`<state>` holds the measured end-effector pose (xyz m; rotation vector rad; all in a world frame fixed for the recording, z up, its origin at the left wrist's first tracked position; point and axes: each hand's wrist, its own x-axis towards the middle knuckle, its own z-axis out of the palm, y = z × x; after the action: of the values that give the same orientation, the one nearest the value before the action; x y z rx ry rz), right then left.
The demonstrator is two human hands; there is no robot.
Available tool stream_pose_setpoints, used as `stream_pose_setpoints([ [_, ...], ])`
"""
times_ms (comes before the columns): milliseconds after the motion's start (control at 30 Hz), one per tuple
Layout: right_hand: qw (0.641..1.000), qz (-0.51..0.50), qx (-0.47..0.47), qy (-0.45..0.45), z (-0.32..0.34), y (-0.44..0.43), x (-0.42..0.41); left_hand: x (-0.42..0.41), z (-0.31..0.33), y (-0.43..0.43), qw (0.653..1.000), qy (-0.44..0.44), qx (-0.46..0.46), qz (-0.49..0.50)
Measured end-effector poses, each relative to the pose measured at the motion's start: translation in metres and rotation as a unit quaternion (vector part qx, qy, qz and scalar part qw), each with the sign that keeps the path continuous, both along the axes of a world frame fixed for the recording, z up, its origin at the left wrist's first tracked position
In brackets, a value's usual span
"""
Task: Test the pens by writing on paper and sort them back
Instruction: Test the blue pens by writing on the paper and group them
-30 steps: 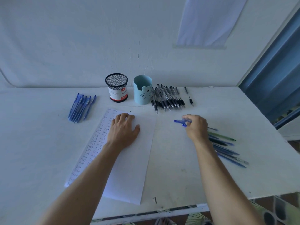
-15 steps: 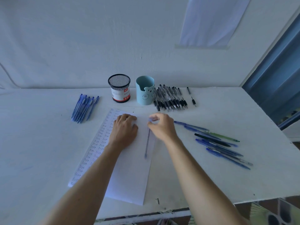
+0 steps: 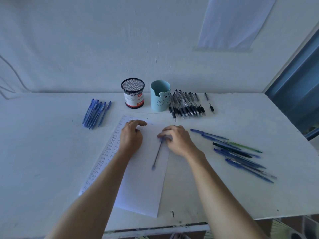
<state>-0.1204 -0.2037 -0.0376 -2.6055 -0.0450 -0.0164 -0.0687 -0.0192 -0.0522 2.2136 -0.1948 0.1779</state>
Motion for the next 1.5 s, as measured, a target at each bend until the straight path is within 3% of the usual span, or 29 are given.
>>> stream_pose_setpoints([
  [167, 0.999, -0.020, 0.015, -0.047, -0.009, -0.020, -0.001, 0.001, 0.006, 0.008, 0.988, 0.048, -0.148, 0.026],
  [267, 0.988, -0.075, 0.089, -0.100, -0.015, -0.028, -0.005, 0.002, 0.008, 0.015, 0.969, 0.087, -0.230, 0.037],
  [433, 0.954, -0.113, 0.260, -0.095, -0.004, -0.005, -0.010, 0.006, 0.009, 0.024, 0.883, 0.130, -0.449, 0.048],
  [567, 0.939, -0.076, 0.329, -0.061, 0.002, 0.027, -0.009, 0.002, 0.026, 0.020, 0.838, 0.097, -0.536, 0.009],
  [667, 0.932, -0.072, 0.352, -0.047, 0.001, 0.044, -0.008, -0.005, 0.039, 0.016, 0.850, 0.105, -0.512, -0.064],
  [767, 0.926, -0.079, 0.367, -0.046, -0.001, 0.054, -0.007, -0.010, 0.041, 0.012, 0.895, 0.128, -0.407, -0.128],
  [933, 0.941, -0.057, 0.333, -0.034, 0.001, 0.051, -0.007, -0.011, 0.042, 0.010, 0.941, 0.093, -0.295, -0.137],
  [1067, 0.958, -0.061, 0.267, -0.085, 0.005, 0.049, -0.006, -0.010, 0.041, 0.004, 0.947, 0.087, -0.298, -0.083],
  [1267, 0.976, -0.077, 0.088, -0.185, 0.005, 0.051, 0.000, -0.011, 0.037, -0.006, 0.935, 0.100, -0.340, 0.005],
  [1500, 0.968, -0.095, 0.014, -0.231, 0.003, 0.056, 0.001, -0.011, 0.039, -0.016, 0.925, 0.153, -0.340, 0.076],
])
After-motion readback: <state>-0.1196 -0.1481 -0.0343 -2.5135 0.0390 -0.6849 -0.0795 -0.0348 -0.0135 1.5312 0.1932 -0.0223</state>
